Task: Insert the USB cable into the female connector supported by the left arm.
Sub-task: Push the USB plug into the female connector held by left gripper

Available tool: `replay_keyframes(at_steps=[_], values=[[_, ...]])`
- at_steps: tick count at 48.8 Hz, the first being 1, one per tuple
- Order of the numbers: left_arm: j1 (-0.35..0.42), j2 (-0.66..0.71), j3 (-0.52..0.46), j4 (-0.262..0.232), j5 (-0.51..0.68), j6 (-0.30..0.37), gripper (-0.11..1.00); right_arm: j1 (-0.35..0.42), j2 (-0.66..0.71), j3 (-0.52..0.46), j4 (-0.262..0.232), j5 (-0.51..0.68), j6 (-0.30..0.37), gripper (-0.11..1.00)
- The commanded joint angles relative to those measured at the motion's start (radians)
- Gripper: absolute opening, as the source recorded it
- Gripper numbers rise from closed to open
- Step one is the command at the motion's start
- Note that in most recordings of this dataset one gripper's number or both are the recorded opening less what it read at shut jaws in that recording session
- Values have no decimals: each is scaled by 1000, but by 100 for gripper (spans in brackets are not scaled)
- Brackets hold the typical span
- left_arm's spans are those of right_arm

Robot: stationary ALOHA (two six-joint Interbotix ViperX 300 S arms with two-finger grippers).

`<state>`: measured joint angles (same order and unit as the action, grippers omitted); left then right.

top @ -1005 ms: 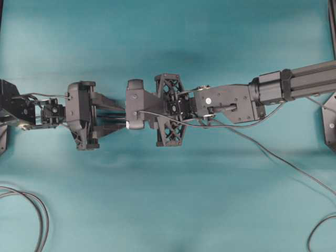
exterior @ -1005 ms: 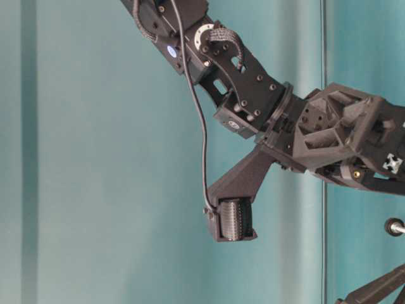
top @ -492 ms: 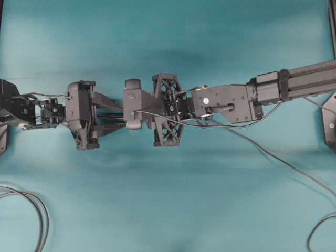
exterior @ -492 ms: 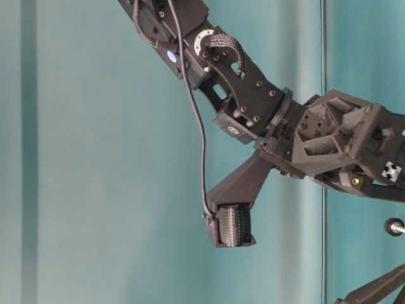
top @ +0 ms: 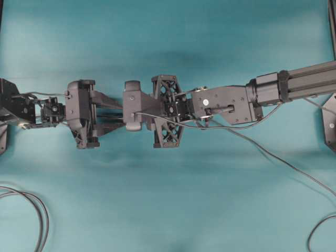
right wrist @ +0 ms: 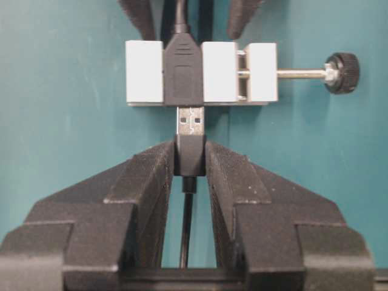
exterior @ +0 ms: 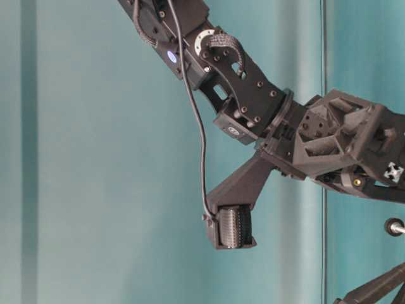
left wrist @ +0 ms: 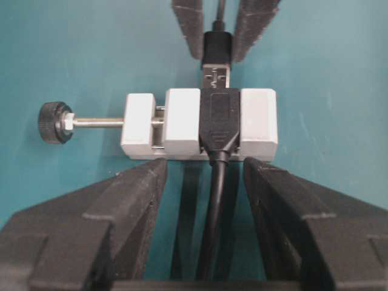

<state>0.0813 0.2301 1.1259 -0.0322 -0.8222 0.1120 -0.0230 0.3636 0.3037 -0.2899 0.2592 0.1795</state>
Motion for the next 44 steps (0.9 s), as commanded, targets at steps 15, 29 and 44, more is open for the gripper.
replay_keyframes(at_steps=[15, 29, 44], values=[[8, -17, -9, 3, -8, 15, 61, 11, -17, -32, -3, -11, 3, 22], [8, -17, -35, 6, -8, 14, 61, 11, -15, -31, -3, -17, 5, 22], [8, -18, -31, 6, -5, 14, 61, 9, -2, -32, -3, -40, 14, 22]])
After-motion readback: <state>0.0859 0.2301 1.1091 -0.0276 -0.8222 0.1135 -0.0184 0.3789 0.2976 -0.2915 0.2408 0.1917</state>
